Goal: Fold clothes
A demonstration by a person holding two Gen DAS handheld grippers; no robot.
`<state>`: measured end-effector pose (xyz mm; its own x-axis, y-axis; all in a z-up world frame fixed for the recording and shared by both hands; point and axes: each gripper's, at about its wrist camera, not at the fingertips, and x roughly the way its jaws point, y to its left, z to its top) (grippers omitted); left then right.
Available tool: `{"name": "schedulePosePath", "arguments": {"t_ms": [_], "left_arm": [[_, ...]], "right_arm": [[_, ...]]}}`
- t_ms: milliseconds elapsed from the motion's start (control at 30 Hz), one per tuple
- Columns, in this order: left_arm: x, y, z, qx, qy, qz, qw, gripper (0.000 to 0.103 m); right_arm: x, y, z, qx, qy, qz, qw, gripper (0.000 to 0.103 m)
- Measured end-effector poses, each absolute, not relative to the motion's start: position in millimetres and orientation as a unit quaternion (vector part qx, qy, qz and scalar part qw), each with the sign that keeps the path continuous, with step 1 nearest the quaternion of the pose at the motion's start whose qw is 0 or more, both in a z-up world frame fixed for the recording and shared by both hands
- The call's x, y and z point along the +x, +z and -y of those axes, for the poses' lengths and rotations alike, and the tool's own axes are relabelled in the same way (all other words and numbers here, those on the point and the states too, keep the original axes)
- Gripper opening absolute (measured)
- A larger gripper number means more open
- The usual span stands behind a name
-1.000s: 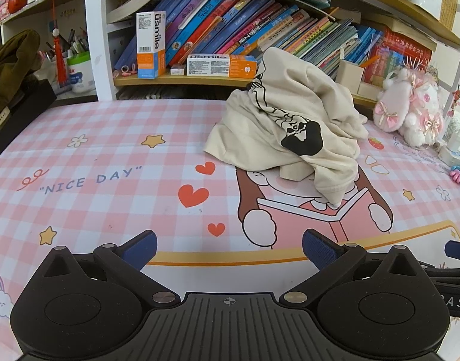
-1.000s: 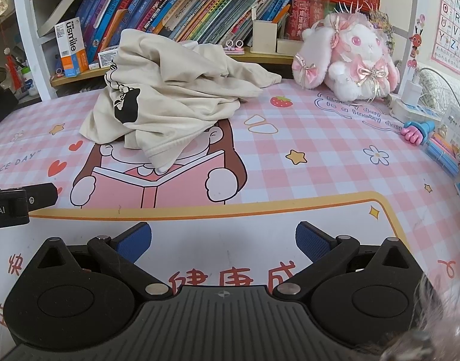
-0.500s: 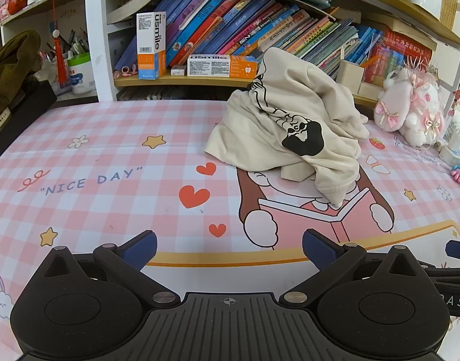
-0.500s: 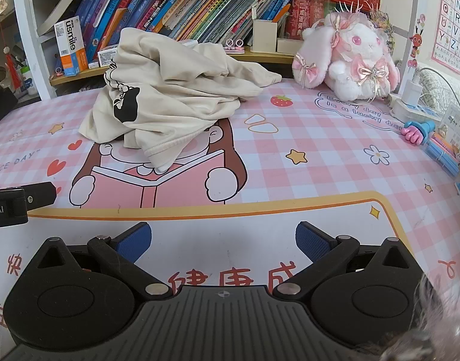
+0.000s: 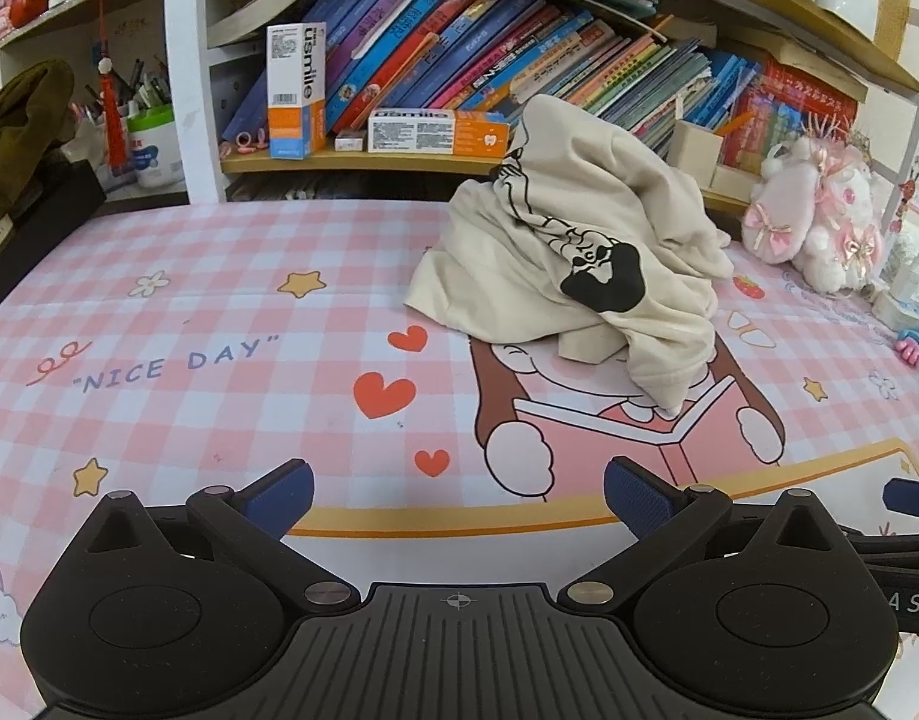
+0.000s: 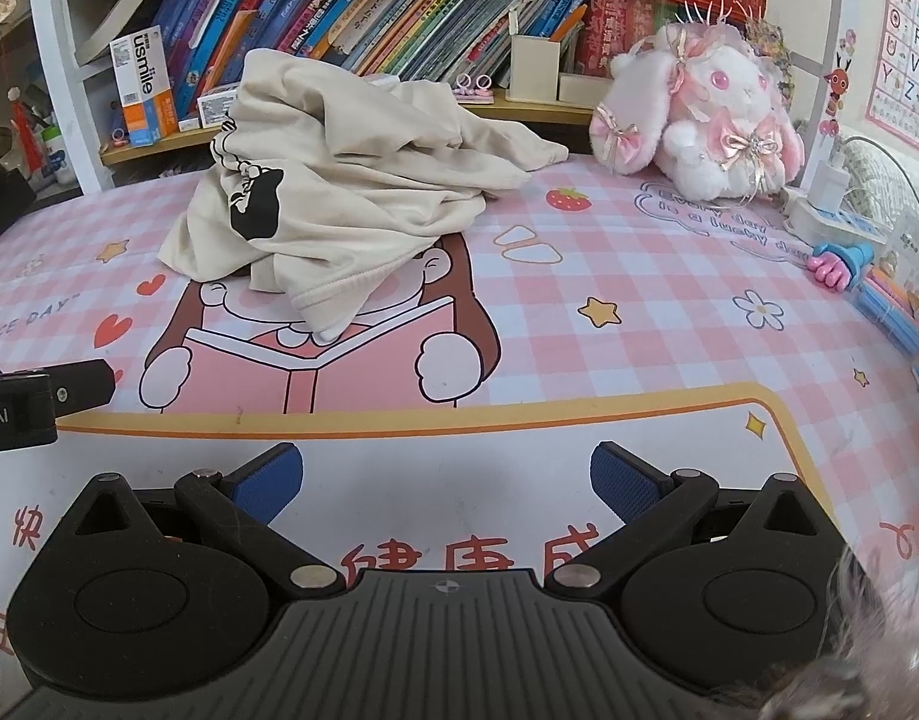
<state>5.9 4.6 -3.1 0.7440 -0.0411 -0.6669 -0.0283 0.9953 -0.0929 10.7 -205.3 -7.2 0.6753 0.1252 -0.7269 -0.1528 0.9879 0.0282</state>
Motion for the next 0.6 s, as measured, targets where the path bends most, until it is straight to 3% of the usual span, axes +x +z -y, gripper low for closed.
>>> {"name": "schedulePosePath", "arguments": {"t_ms": [600], "left_arm": [[-1, -7, -17, -0.042, -0.052, -0.355, 0.932, 0.103]], "right_arm": [[-7, -6, 190, 0.008, 0.086, -0.401, 0.912, 0.1]]}}
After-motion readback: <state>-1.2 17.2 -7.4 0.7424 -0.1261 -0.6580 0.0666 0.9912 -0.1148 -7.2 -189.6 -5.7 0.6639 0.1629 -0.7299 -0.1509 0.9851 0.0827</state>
